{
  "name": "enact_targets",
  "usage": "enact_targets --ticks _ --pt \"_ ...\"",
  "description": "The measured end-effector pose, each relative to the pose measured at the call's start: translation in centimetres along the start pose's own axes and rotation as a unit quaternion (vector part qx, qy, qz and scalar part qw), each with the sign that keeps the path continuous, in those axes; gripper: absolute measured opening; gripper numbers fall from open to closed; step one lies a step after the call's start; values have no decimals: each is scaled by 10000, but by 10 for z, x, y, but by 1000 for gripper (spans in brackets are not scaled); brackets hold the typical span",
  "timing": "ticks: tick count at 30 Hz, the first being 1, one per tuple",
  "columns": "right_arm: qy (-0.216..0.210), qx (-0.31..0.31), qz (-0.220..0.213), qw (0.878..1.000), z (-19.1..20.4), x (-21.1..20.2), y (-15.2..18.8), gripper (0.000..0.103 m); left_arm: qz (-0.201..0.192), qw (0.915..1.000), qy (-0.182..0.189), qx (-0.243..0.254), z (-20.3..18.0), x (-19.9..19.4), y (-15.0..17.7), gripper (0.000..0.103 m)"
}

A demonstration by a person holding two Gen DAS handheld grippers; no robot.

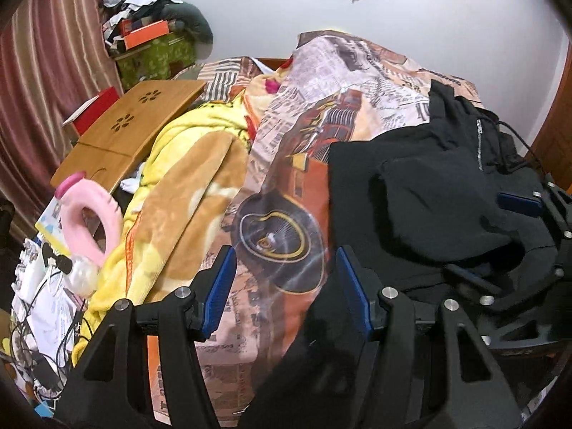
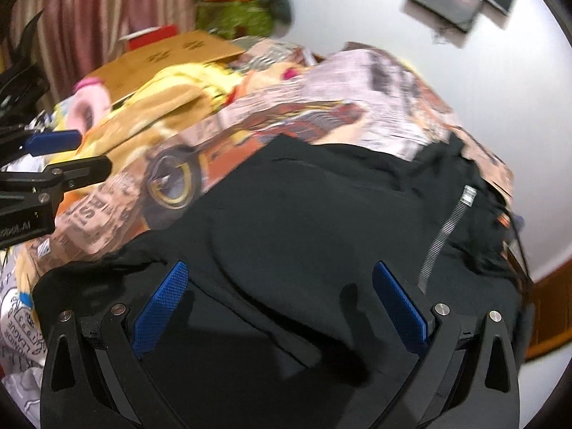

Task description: Fold large clothes

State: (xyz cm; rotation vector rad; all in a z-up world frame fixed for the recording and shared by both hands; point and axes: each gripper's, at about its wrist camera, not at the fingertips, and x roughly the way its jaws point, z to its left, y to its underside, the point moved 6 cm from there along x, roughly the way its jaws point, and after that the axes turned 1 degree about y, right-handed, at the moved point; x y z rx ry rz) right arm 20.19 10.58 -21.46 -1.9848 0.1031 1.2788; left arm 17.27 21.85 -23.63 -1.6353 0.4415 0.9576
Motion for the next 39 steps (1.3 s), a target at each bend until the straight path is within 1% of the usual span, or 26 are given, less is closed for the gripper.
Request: enact_targets --ticks 2,5,7,9,10,11,12,13,15,16,18,22,24,28,31,33,36,39 --pt "-73 -74 135 9999 7 12 -3 100 33 10000 7 -36 3 2 2 57" --pt "-227 -136 380 9989 13 30 -4 94 55 10000 -7 -83 7 5 3 57" --pt "-158 -172 477 9986 14 38 -4 87 81 9999 3 -119 10 7 3 57" --pt "-30 -218 607 9979 13 46 -2 77 84 9999 15 -133 11 8 2 57" --pt "-18 -239 636 9977 12 48 0 75 78 9999 12 -126 11 8 2 57" --pt "-14 -256 646 9976 12 50 -1 70 68 9999 2 -114 11 8 1 57" --pt "2 -257 640 9976 11 50 -2 62 59 9999 -19 -91 10 9 1 57" --pt "24 -247 631 9977 10 50 -2 58 49 10000 -38 -67 9 9 0 57" --pt "-106 -190 576 9981 9 47 -4 41 24 10000 -46 -24 6 8 -1 57" --pt "-174 -184 534 9983 9 46 -5 36 11 10000 -32 -4 4 8 -2 57" --pt "-171 -136 450 9987 8 40 -5 26 -23 10000 0 20 1 6 -3 57" --pt "-184 129 268 9994 -5 25 -6 21 -101 9999 46 77 -7 2 -6 57" --pt "-173 384 102 9991 -21 11 -8 21 -127 9998 78 119 -13 1 -8 57" --pt "-21 859 -326 9958 -56 -24 -14 20 -132 9997 152 157 -23 1 -12 57" --pt "198 1147 -707 9907 -86 -60 -16 20 -147 9994 237 191 -33 0 -16 57" --pt "313 1343 -876 9866 -105 -76 -15 20 -195 9991 287 252 -43 -1 -19 57" --pt "445 1712 -1047 9786 -133 -97 -6 20 -256 9984 362 360 -58 -4 -24 57" --pt "571 2108 -1141 9692 -160 -112 10 19 -283 9975 442 472 -72 -5 -27 57"
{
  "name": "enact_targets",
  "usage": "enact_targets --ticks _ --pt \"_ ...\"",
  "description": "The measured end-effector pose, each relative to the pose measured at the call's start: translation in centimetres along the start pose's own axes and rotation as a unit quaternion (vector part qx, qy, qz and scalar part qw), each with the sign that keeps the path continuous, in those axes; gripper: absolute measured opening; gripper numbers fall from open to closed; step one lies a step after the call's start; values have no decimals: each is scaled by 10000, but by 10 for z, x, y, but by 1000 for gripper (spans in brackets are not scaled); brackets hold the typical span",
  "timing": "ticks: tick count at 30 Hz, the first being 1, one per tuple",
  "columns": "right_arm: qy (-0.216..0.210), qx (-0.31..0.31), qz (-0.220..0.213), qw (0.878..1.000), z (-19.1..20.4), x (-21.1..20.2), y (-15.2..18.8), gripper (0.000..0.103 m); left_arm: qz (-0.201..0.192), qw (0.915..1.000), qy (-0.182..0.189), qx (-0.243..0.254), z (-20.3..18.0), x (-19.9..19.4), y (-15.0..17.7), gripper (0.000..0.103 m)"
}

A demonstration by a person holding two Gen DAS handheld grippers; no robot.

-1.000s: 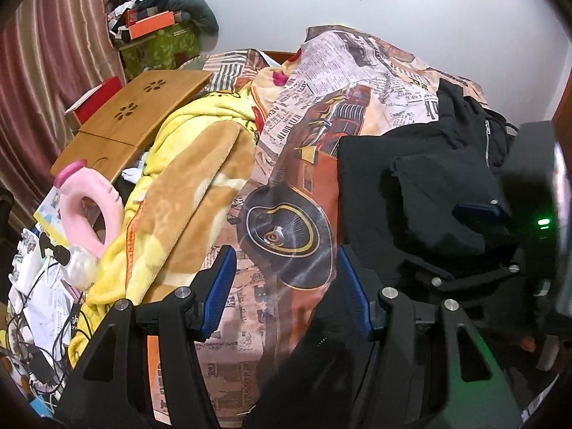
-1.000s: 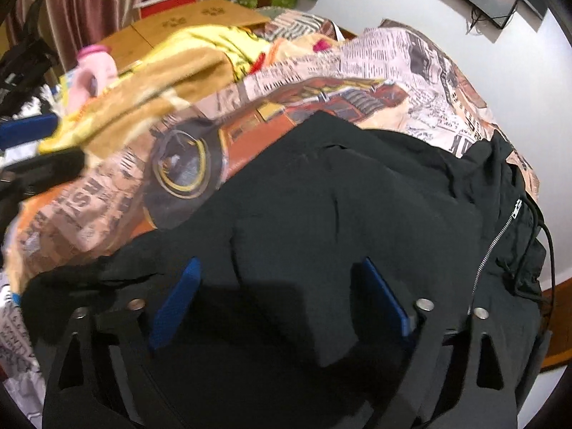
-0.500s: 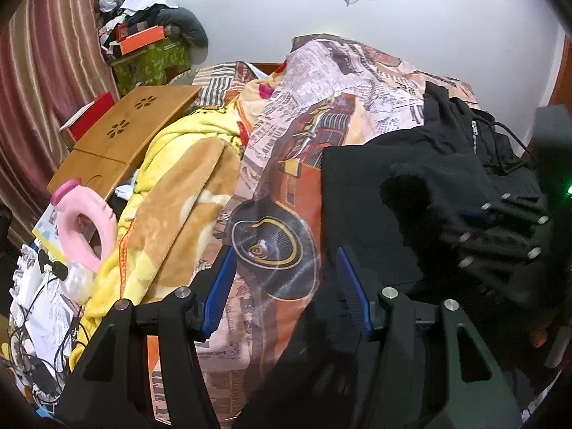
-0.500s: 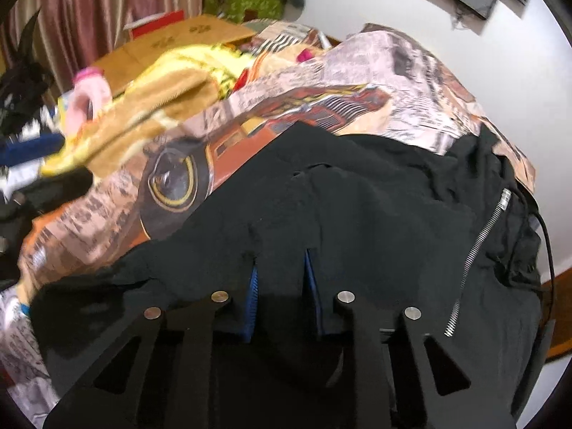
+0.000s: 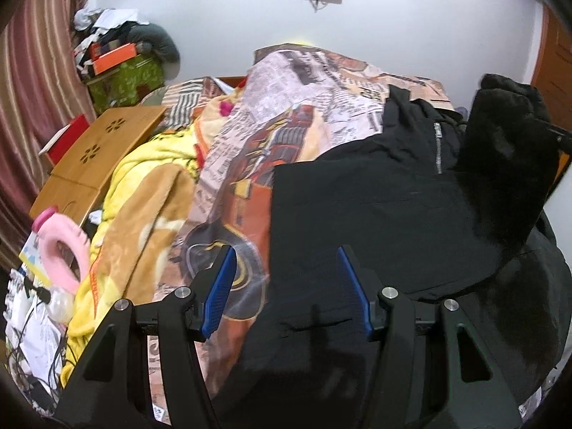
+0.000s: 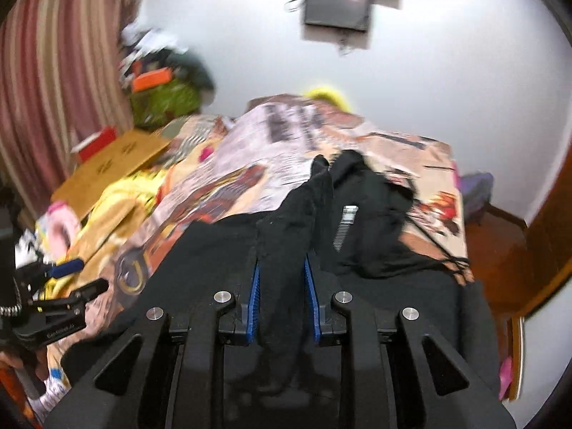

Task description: Fold large clothes

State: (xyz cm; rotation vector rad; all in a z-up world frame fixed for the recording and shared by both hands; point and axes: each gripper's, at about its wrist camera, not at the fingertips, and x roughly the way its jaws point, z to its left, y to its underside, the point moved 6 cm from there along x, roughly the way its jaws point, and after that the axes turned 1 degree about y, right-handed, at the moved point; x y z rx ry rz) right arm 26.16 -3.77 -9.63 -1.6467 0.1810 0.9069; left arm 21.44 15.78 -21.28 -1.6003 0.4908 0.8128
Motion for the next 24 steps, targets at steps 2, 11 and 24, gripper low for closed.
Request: enact_targets --ticks 2,11,24 --pt "56 261 4 9996 -19 -5 5 19 -6 10000 38 68 -8 1 -2 57" --pt "212 1248 652 9898 -75 12 71 19 52 9995 222 227 -37 7 -4 57" --pt "871 1286 731 9852 -93 9 105 33 266 9985 297 364 -55 19 5 57"
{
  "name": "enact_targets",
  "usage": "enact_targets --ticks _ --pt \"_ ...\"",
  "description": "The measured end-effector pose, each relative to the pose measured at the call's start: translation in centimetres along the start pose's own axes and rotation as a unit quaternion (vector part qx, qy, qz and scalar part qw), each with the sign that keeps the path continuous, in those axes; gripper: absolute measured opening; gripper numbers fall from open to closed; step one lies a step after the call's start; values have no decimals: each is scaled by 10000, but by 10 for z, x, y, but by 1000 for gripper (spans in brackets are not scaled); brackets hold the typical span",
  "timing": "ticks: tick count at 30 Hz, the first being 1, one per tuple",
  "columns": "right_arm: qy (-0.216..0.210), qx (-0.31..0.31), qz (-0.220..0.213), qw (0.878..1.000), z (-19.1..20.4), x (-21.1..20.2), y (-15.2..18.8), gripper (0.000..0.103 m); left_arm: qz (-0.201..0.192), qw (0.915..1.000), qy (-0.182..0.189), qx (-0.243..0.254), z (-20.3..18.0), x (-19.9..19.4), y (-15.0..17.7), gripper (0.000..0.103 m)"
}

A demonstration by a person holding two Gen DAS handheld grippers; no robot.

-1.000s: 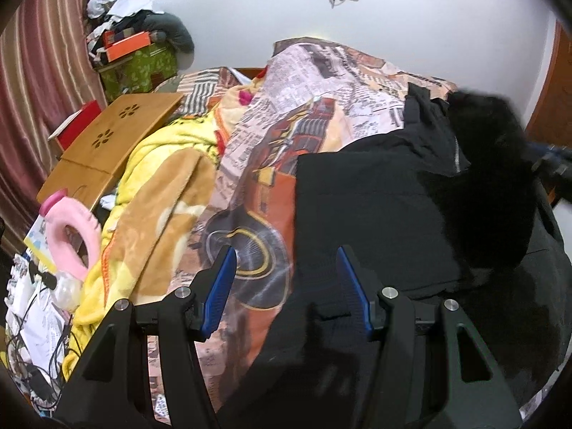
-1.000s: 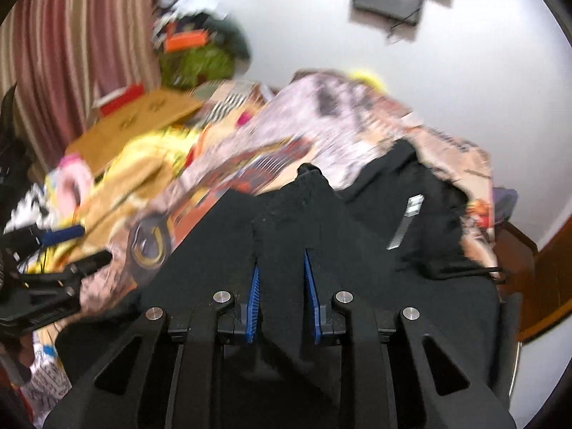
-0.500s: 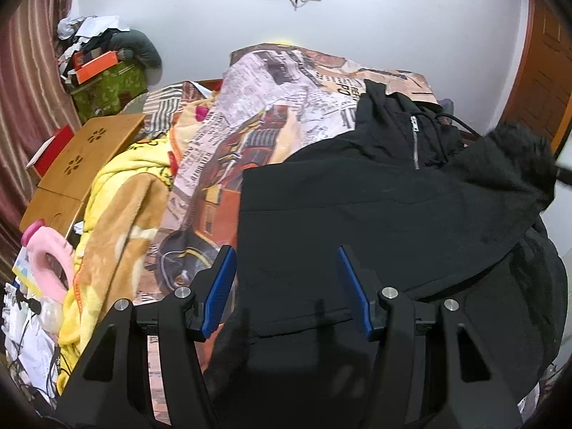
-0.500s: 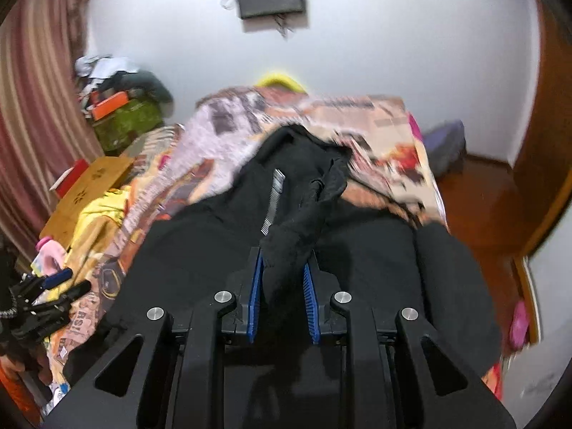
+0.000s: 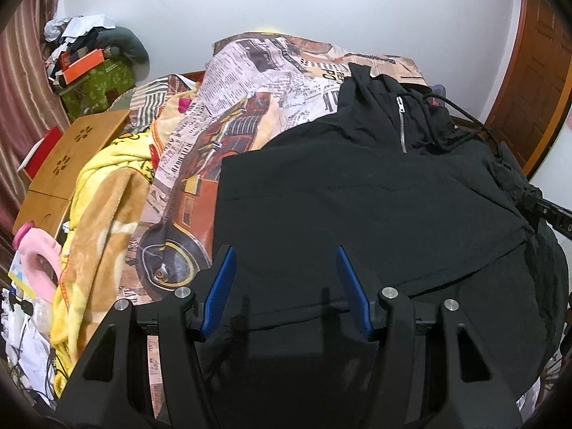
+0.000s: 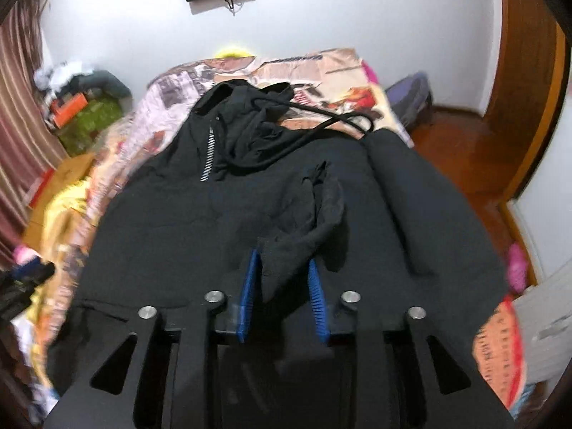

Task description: Fold large clothes

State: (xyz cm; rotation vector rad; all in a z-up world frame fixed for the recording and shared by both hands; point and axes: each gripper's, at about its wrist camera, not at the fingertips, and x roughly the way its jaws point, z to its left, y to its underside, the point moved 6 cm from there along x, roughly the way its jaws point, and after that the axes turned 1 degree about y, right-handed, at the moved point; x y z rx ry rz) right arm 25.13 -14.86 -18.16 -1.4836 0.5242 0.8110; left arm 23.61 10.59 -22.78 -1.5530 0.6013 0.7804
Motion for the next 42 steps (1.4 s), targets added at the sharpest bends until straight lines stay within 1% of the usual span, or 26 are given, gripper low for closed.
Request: enact_targets --ticks 2,3,8,10,14,16,20,22,25,27,29,31,32,35,37,39,42 --pt "223 -165 -19 9996 -3 -4 0 39 11 10000 30 45 -5 1 -1 57" --pt "288 -205 -23 9994 -7 -5 0 40 3 10000 48 77 -9 1 -2 57" --pt "387 -52 -124 9992 -34 -23 -3 40 -141 9995 130 269 -28 -2 -15 57" --pt "457 83 -187 9987 -48 -31 -5 41 -211 9990 184 336 -37 -3 -22 57" --pt "730 426 -321 9959 -87 -47 -8 48 -359 9979 310 441 -59 -5 -35 57" --pt "888 643 -334 9934 -109 -52 -7 50 -421 9972 379 483 -69 -5 -40 57" --pt "1074 1046 -225 9884 -144 -51 0 52 -504 9959 471 581 -87 -5 -48 58" --pt "1109 1347 -68 9846 -166 -45 8 52 -504 9955 496 629 -94 -4 -50 60" --pt "909 1861 190 9781 -190 -32 21 52 -481 9952 501 687 -101 -1 -49 60" --pt "626 2224 364 9723 -201 -22 29 52 -426 9952 483 731 -104 3 -48 60" --pt "286 2594 554 9637 -209 -9 40 52 -377 9954 460 751 -106 7 -45 60" --pt "-54 2950 744 9526 -216 6 48 52 -320 9957 440 751 -105 11 -43 60" --pt "-149 3087 827 9475 -216 12 50 52 -287 9959 424 743 -104 13 -42 60" --pt "-360 3333 960 9372 -219 24 56 52 -202 9966 394 697 -102 19 -39 60" --pt "-398 3384 972 9351 -220 31 55 52 -150 9970 378 657 -100 22 -38 60" --pt "-463 3418 988 9334 -221 38 53 55 -117 9973 365 626 -98 24 -37 60" --pt "-462 3494 1080 9296 -226 50 49 55 -90 9976 355 589 -97 26 -35 60"
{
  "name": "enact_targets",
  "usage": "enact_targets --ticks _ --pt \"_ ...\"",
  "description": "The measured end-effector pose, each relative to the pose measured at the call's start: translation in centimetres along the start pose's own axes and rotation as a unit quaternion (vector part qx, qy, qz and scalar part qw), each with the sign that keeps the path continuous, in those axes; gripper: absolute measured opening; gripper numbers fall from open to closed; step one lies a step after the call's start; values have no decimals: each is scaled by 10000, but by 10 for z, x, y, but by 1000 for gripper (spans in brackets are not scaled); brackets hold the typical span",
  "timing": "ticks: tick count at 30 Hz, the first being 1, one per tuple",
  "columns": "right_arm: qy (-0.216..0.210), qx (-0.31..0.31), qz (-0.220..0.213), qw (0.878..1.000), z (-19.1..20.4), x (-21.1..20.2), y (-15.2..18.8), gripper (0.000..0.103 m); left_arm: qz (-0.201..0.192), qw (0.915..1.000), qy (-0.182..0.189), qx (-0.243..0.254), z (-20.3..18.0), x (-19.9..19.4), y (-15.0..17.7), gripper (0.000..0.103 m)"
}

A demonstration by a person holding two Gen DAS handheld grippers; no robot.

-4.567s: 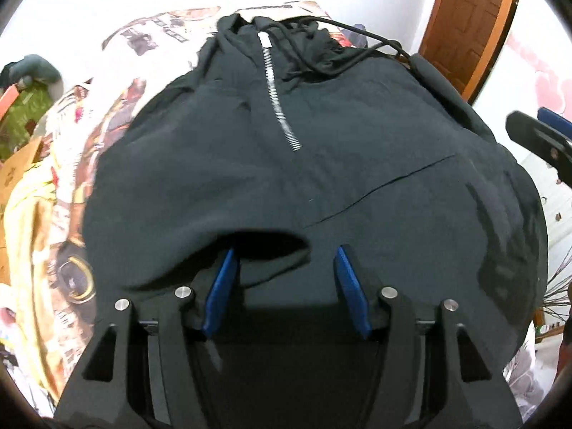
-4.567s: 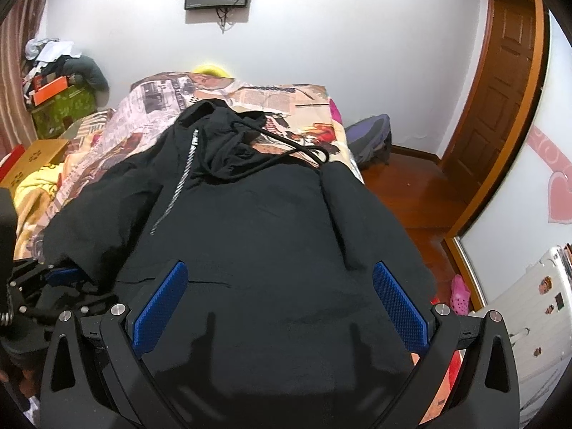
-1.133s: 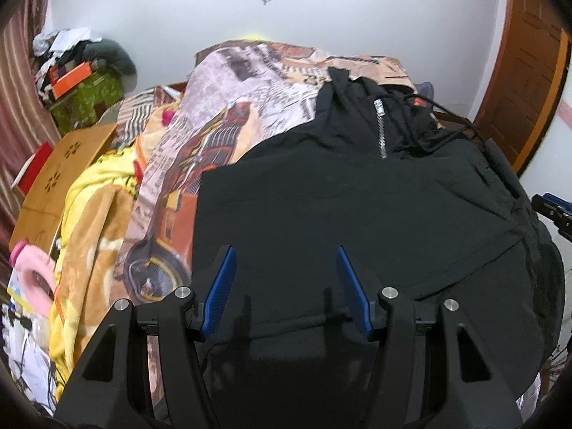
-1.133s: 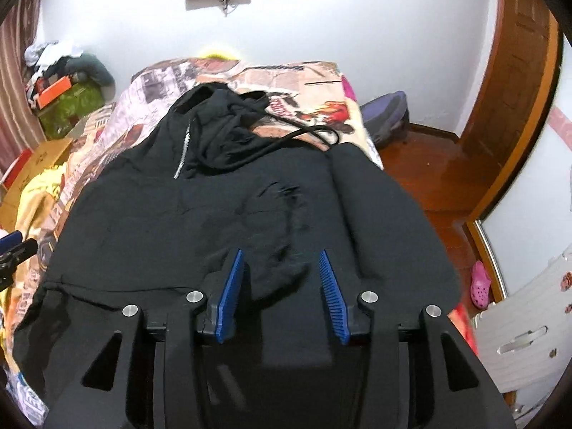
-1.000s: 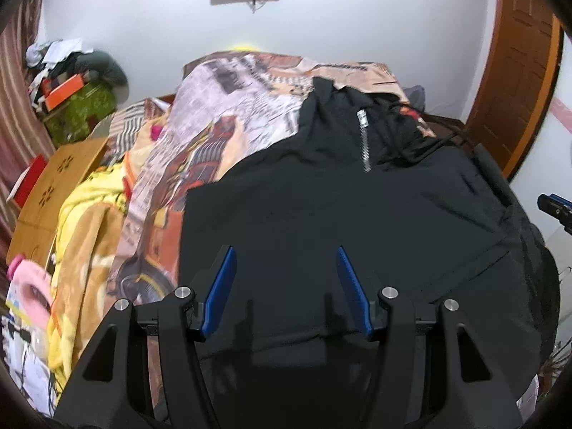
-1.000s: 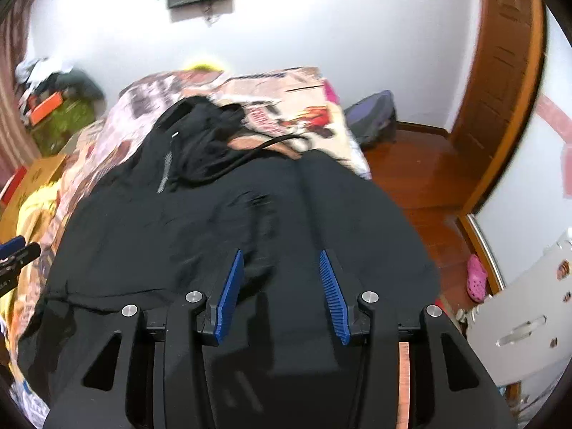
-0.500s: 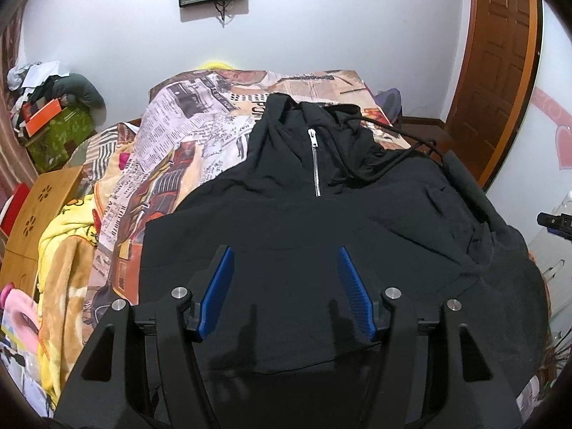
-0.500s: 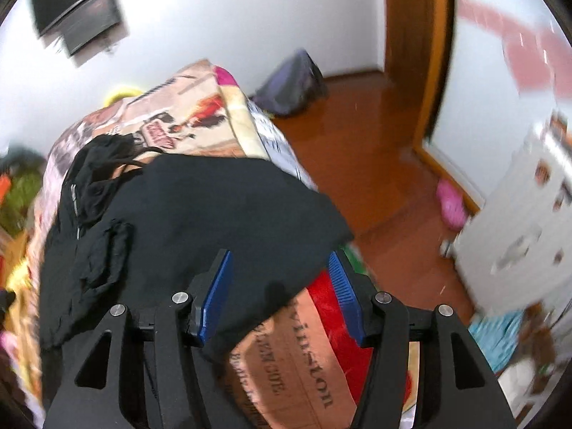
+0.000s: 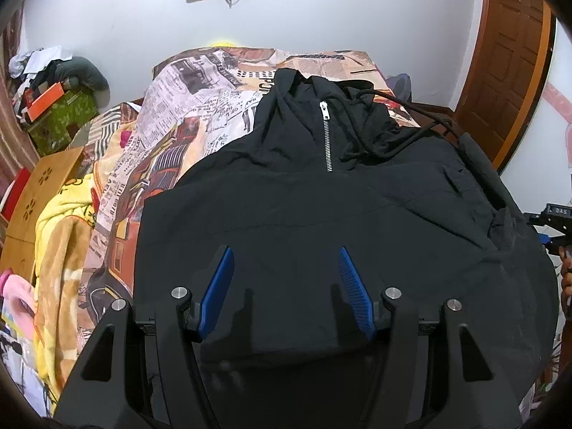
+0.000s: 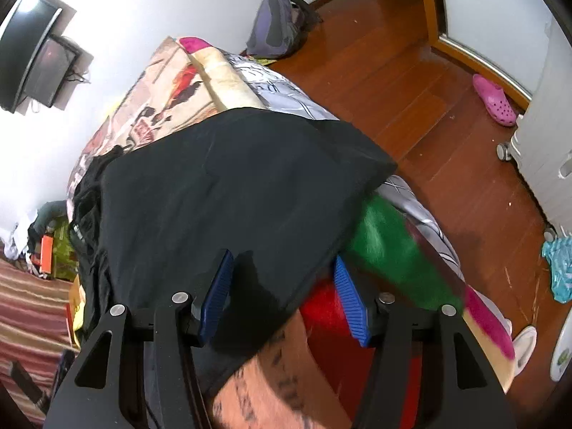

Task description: Fold large clothes

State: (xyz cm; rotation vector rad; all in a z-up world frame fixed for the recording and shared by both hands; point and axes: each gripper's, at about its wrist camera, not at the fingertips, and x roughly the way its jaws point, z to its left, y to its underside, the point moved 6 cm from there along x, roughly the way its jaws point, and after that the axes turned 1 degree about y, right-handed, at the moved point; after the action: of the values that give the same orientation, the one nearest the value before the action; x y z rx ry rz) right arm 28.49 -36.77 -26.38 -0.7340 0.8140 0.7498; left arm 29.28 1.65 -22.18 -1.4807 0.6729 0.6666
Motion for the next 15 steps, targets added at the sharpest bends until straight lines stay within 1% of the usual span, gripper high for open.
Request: enact_targets --ticks 5,7,8,9,10,11,12,15 --pt "63 59 100 9999 -3 12 -13 55 19 10000 -48 19 1 1 2 60" --pt "155 36 95 9998 -2 14 -18 51 25 10000 -78 26 2 1 2 60" --pt "225 -6 58 9997 -1 13 -19 47 36 9999 -95 29 3 2 3 60" --pt "348 -90 -4 9994 1 11 -20 37 50 9999 -106 27 3 2 3 60" --pt "468 -192 -49 9987 3 8 -21 32 58 9999 -114 24 4 2 4 60" --pt "519 -288 -90 9982 5 5 -20 20 65 9999 -119 23 4 2 5 60" --pt "506 -387 -145 9979 8 0 -19 14 65 9999 -124 25 5 2 6 60" --pt "504 -625 -501 9955 19 -24 -20 10 70 9999 -145 37 7 1 7 60"
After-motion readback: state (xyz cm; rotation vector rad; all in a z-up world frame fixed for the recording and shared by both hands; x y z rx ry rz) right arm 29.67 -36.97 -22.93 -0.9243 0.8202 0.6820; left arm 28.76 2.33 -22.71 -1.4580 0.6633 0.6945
